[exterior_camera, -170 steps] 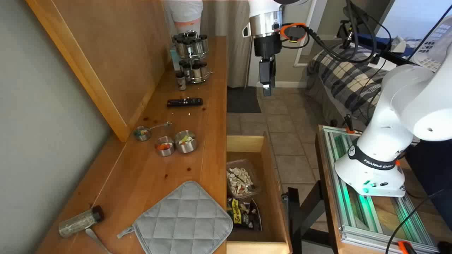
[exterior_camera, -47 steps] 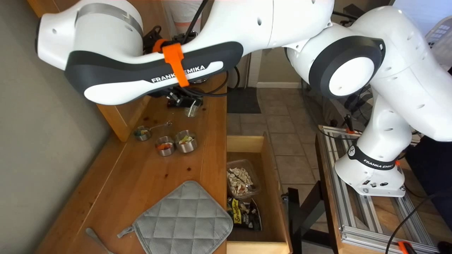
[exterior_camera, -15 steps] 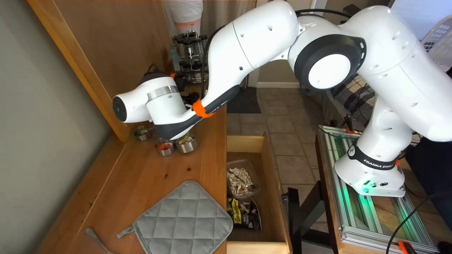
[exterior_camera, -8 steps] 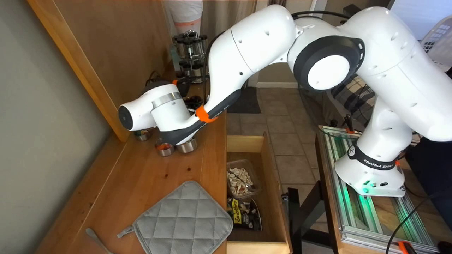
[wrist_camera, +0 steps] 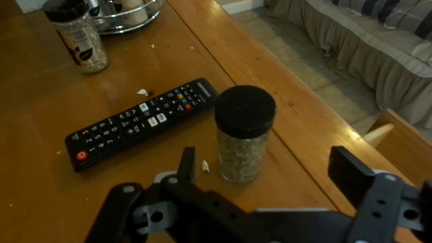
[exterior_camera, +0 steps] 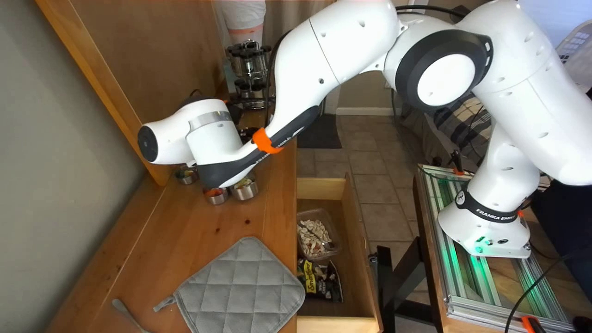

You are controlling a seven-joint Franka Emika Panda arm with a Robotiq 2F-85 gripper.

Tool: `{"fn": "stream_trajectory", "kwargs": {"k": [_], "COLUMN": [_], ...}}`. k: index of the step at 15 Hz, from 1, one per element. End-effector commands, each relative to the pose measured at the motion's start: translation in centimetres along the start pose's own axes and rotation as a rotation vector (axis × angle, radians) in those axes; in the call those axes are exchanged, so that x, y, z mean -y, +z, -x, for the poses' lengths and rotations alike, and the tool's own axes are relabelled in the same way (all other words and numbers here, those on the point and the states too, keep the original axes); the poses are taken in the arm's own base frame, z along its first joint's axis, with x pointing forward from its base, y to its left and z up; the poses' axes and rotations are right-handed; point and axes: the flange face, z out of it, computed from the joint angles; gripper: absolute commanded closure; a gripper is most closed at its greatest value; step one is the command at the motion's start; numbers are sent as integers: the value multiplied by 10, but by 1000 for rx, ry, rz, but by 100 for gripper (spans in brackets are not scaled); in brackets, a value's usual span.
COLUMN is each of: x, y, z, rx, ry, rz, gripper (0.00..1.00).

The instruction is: Put the jar on the left upright.

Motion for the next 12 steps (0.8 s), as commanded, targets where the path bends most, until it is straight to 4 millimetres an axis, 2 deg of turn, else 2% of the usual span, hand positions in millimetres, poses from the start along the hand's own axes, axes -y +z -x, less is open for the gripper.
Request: {"fn": "stream_trajectory", "kwargs": {"k": [1, 3, 6, 9, 12], "x": [20, 31, 51, 76, 103], "y": [-46, -65, -84, -95, -97], "z": [50, 88, 145, 199, 245], "rx": [-146, -227, -340, -456, -575], "ry": [60, 93, 204, 324, 426], "rz": [-94, -139, -188, -223, -273], "gripper": [0, 0, 0, 0, 0]}}
